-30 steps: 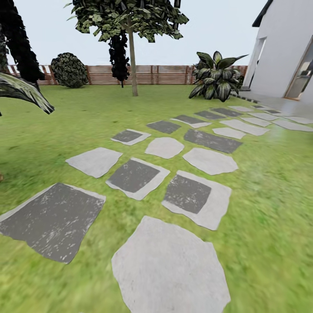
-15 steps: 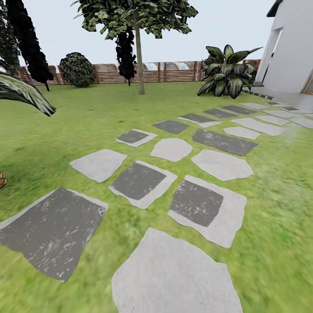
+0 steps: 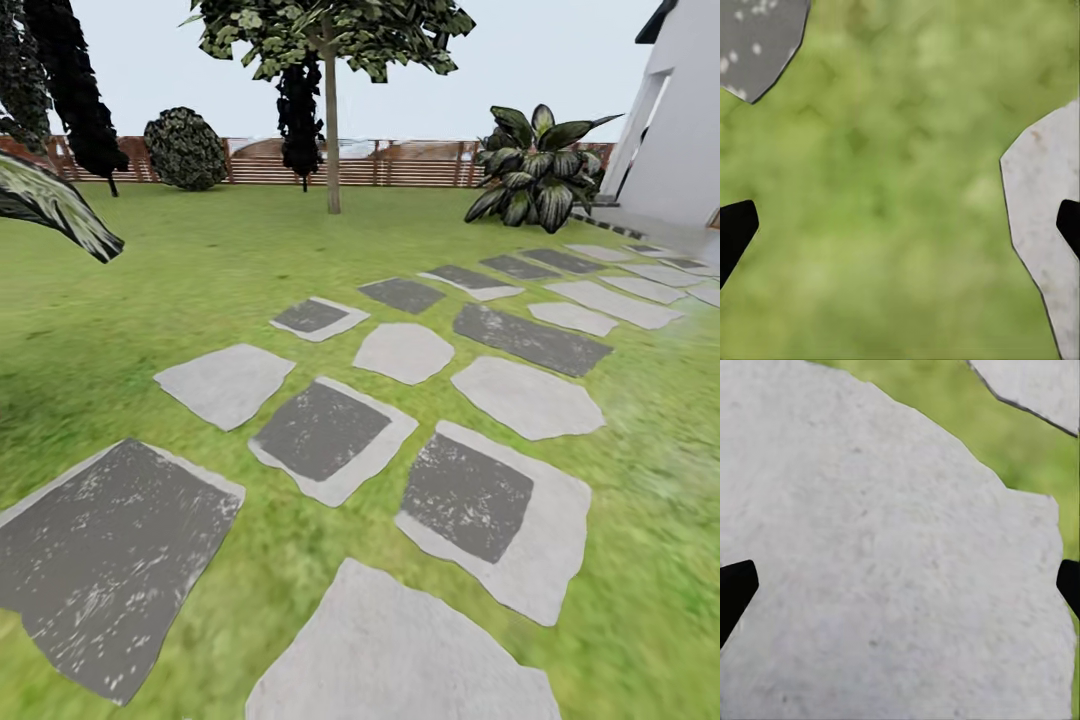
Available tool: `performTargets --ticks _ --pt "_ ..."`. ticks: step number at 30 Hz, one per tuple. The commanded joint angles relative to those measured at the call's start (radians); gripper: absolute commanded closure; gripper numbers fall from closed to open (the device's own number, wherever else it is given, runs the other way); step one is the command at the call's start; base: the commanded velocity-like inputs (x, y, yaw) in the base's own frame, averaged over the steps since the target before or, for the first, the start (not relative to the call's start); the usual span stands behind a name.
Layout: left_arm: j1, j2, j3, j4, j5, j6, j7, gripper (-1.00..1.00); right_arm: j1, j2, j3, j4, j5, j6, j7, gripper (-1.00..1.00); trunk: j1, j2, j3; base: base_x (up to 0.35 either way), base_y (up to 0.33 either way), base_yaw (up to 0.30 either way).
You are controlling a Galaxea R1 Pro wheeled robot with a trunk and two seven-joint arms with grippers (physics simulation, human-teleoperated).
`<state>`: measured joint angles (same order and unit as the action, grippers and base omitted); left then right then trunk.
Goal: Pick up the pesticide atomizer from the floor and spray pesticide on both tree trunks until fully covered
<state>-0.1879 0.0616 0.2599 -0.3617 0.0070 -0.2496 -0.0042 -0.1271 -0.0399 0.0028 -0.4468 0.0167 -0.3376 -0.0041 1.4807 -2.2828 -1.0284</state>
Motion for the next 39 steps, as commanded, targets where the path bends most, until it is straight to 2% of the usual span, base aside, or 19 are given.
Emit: performTargets --ticks 1,13,39 --pt "-0.001 0.000 0.002 0.001 0.001 -0.003 0.000 -1.00 0.000 0.000 0.000 0.000 0.002 -0.003 0.000 -1.00 0.000 0.000 -0.001 0.340 0.000 0.244" --pt "-0.001 0.000 0.002 0.001 0.001 -0.003 -0.001 -1.00 0.000 0.000 0.000 0.002 0.002 -0.003 -0.001 -1.00 0.000 0.000 -0.001 0.339 -0.054 0.254" --pt "-0.001 0.000 0.001 0.001 0.000 -0.003 -0.001 -1.00 0.000 0.000 0.001 0.002 0.002 -0.003 -0.001 -1.00 0.000 0.000 -0.001 0.340 -0.101 0.034"
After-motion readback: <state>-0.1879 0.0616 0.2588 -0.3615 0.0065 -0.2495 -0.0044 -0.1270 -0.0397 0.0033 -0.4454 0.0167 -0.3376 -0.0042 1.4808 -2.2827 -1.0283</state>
